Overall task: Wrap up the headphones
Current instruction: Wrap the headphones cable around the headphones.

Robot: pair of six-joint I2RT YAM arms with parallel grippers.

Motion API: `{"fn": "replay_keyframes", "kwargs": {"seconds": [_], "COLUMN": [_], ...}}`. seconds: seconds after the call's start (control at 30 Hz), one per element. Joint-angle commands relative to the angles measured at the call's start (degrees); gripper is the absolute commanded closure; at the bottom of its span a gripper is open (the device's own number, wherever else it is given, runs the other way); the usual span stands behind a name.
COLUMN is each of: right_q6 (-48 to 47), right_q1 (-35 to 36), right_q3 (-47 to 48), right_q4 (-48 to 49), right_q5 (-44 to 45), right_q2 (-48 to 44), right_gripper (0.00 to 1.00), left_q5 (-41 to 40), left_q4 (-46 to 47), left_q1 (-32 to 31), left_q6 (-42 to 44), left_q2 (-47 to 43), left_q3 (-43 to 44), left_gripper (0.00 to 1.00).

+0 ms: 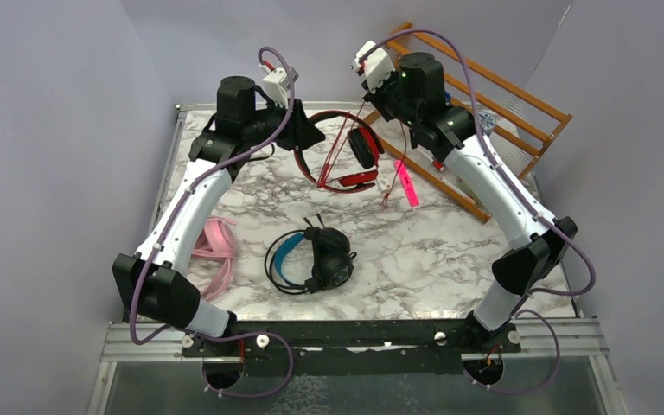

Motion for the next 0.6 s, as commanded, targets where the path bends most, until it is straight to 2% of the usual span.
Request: {"fn": "replay_keyframes", "kwargs": {"seconds": [0.0, 0.23, 0.37, 0.57], "right_q6": [3.32, 12.61, 19.72, 30.97], "right_q1": [-3.9, -6.59, -6.93, -7.12], "right_q3": [-1.96, -10.93, -16.4, -23.91], "right_q4": [5.04, 14.2, 20.25, 29.82], "right_q5": [-11.09, -27.34, -33.45, -39.94], "right_q2": [-0.09, -0.81, -0.53, 1.61], "right_gripper": [0.92, 0.91, 0.92, 0.96], "left_q5": [9.54, 15.33, 16.48, 17.31], "left_q4": [1.11, 4.28, 7.96, 23.64], "left_q1": [-1.08, -1.97, -1.93, -1.99], "left_q6": [-0.92, -4.72, -8.34, -22.85], "left_q2": [-3.57, -4.64, -6.02, -7.56], "left_q3": [0.75, 0.42, -0.18, -3.09], "left_gripper": [1.0, 1.0, 1.0, 1.0]}}
